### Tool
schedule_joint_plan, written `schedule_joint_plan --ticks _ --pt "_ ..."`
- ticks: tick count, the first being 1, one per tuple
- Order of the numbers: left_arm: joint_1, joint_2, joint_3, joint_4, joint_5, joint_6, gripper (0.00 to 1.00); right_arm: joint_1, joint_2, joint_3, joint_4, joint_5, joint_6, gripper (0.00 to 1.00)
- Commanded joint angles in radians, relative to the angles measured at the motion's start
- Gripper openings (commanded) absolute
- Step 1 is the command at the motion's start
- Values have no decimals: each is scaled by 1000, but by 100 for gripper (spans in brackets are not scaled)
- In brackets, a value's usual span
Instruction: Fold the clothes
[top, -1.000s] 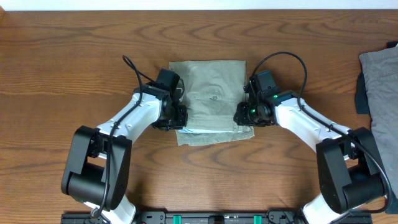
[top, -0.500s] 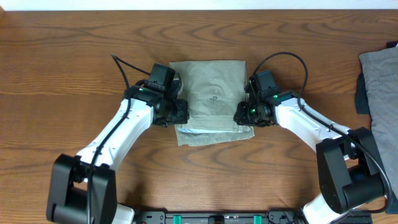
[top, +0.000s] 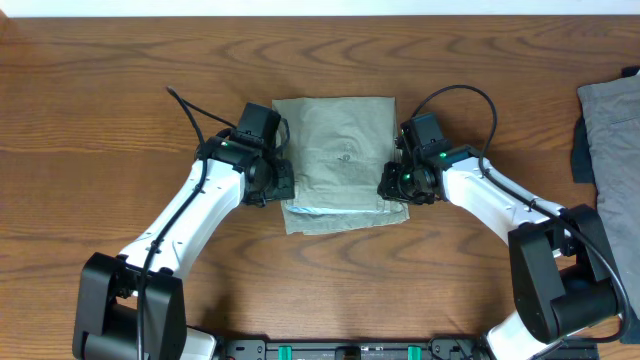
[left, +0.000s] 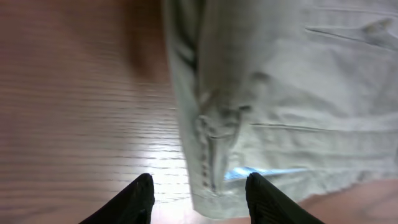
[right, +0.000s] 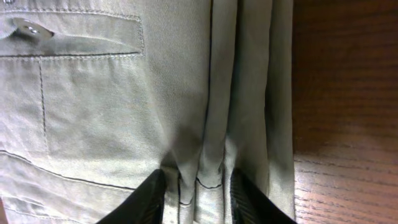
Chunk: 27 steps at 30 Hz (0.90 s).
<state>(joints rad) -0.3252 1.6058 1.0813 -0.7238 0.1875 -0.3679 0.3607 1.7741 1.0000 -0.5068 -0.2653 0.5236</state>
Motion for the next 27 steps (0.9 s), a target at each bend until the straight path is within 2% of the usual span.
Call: schedule_joint_plan --ticks 1,10,13,16,18,27 --pt "5 -5 3 -14 -98 -35 50 7 9 -3 -2 3 30 33" --pt "5 -5 2 -31 -111 -35 50 7 13 -15 14 3 52 34" --pt "5 -5 2 -31 -111 -35 50 7 12 -15 14 3 52 22" --pt "5 -5 2 -31 -111 -35 50 7 12 -15 17 3 52 15" --pt "5 -5 2 -31 -111 -35 50 6 12 -15 18 3 52 1" --pt "5 -5 2 -35 -111 -34 51 -40 -13 41 -34 -17 13 1"
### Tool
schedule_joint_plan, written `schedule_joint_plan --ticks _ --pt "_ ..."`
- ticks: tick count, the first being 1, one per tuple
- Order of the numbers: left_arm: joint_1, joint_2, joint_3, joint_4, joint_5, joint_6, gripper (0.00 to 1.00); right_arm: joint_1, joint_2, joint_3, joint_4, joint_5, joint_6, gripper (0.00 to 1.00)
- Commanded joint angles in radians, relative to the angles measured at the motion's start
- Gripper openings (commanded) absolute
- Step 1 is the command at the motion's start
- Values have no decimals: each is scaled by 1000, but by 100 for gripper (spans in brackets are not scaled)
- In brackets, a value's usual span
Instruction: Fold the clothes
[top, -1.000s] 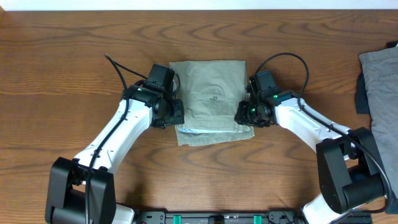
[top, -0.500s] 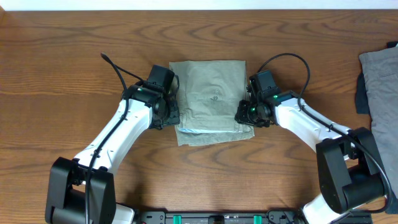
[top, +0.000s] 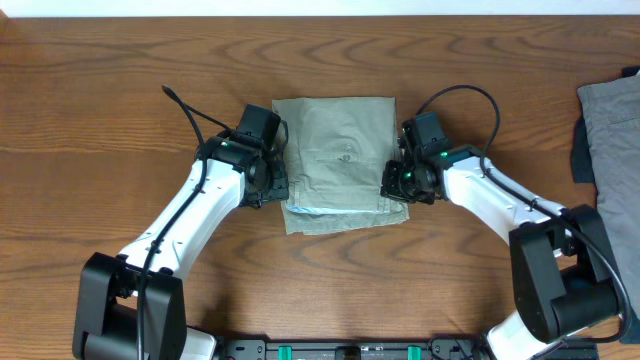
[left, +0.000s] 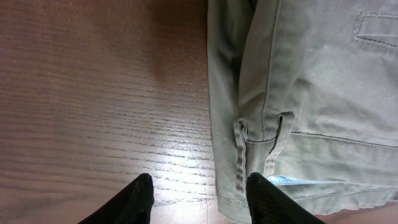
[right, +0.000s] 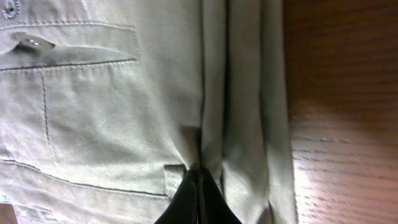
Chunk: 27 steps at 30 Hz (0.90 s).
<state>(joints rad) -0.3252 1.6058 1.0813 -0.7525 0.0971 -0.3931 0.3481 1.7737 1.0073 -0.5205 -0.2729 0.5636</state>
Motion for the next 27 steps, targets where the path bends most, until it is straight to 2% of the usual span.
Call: schedule_joint_plan --ticks 1,4,7,14,16,27 --pt "5 -5 2 -8 -20 -9 50 -35 -13 35 -31 -10 -27 4" --pt "5 -5 2 -12 -20 -9 51 -47 -12 31 -51 -16 -30 26" --pt "5 -5 2 -13 -20 -9 51 -45 -10 19 -47 -17 -29 35" --pt "5 -5 2 -11 -20 -9 50 -14 1 18 16 -108 -29 38" --pt "5 -5 2 -13 -20 -9 51 -14 0 22 30 -142 -29 34" --pt "5 -5 2 -13 -20 -9 51 -7 1 24 0 -85 -26 40"
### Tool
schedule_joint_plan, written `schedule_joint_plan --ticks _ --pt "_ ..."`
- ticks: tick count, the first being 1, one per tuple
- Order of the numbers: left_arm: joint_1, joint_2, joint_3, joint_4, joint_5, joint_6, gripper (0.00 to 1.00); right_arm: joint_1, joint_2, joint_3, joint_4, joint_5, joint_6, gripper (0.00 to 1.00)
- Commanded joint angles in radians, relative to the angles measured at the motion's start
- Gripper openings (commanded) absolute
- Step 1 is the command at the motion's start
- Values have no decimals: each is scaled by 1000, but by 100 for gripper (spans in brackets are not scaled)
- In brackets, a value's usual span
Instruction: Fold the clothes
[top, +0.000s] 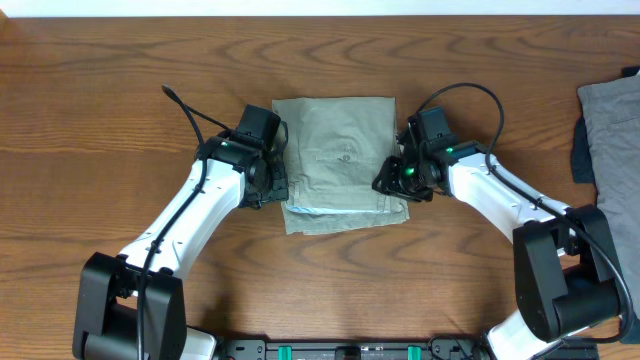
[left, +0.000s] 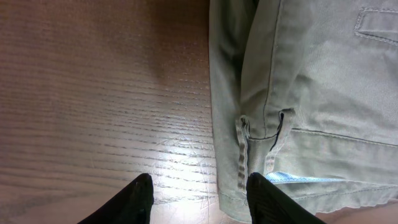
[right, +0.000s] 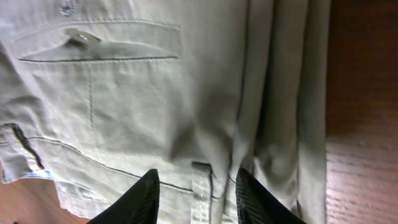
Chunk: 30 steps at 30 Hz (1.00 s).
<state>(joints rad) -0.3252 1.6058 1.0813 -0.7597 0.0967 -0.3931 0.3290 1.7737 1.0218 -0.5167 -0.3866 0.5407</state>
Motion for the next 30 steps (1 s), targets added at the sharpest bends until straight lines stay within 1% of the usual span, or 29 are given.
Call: schedule_joint_plan --ticks 1,4,11,15,25,30 --pt "5 -5 2 -6 -20 -9 51 16 5 9 -2 47 -3 40" --pt "5 -5 2 -6 -19 -9 50 31 20 8 6 77 -3 42" --pt "5 -5 2 -6 -19 -9 51 45 66 8 34 68 -2 42" --pt "5 -5 2 -6 -20 -9 51 43 67 8 30 69 5 39" --pt "5 -5 2 -9 -20 -9 51 43 64 12 18 64 5 38" --pt "5 -5 2 -9 -19 -9 51 43 64 19 2 65 3 40"
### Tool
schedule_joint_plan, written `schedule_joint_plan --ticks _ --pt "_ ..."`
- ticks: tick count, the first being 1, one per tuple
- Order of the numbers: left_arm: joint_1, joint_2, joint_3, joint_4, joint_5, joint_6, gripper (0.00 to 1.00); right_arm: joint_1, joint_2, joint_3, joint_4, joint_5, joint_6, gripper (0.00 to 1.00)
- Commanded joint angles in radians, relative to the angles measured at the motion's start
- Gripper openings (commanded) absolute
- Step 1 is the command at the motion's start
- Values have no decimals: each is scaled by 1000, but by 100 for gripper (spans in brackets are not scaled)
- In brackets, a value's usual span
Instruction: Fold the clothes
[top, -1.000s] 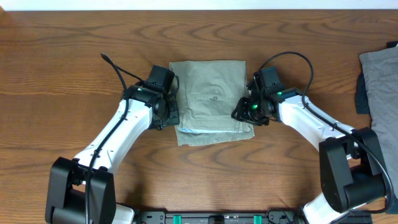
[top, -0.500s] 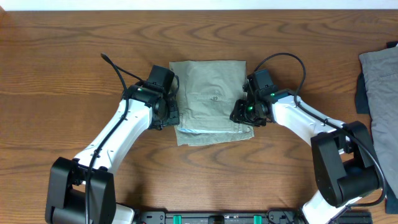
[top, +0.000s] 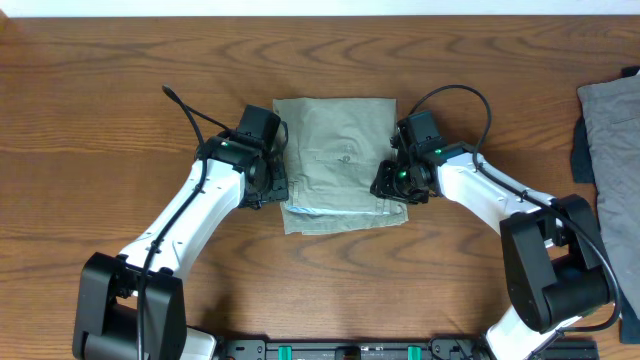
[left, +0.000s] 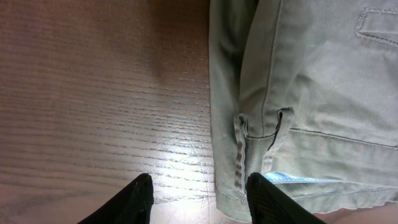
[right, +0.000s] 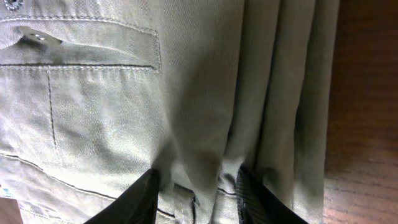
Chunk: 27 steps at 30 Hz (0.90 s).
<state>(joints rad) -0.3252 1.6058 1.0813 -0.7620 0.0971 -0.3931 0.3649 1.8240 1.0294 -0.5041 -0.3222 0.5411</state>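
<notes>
A folded olive-green garment (top: 340, 160) lies at the table's middle, a buttoned back pocket (right: 81, 50) facing up. My left gripper (left: 199, 196) is open at the garment's left edge: one finger (left: 138, 200) over bare wood, the other finger (left: 266, 200) over the hem by a belt loop (left: 239, 155). My right gripper (right: 198, 190) is open and low on the stacked folds at the garment's right side, with a ridge of cloth rising between its fingers (right: 148, 194). In the overhead view both grippers, left (top: 272, 185) and right (top: 388, 183), flank the garment's near corners.
More clothes lie at the table's right edge: a grey garment (top: 608, 115) and a dark blue piece (top: 580, 150). Black cables loop from both wrists behind the folded garment. Brown wood table (top: 120, 90) all around.
My right gripper, open then and now, has come down closer onto the right-hand folds, and cloth now bulges between its fingers. The left gripper and the garment have hardly moved.
At first both grippers stood open at the garment's side edges. Then the right gripper was shut on the right folds while the left sat open at the left hem. Then the right was open again, farther from the cloth; now it rests open on the folds.
</notes>
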Motion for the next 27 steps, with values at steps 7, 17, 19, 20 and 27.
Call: schedule_joint_plan --ticks 7,17,19,20,27 --pt "5 -5 2 -7 -20 -9 51 7 14 12 -40 5 -18 41" --pt "5 -5 2 -6 -20 -9 51 6 14 22 -57 8 -72 41" --pt "5 -5 2 -6 -20 -9 51 6 14 33 -69 8 -72 42" --pt "5 -5 2 -6 -20 -9 51 6 14 38 -73 8 -72 43" --pt "5 -5 2 -7 -20 -9 51 5 14 52 -83 28 -87 48"
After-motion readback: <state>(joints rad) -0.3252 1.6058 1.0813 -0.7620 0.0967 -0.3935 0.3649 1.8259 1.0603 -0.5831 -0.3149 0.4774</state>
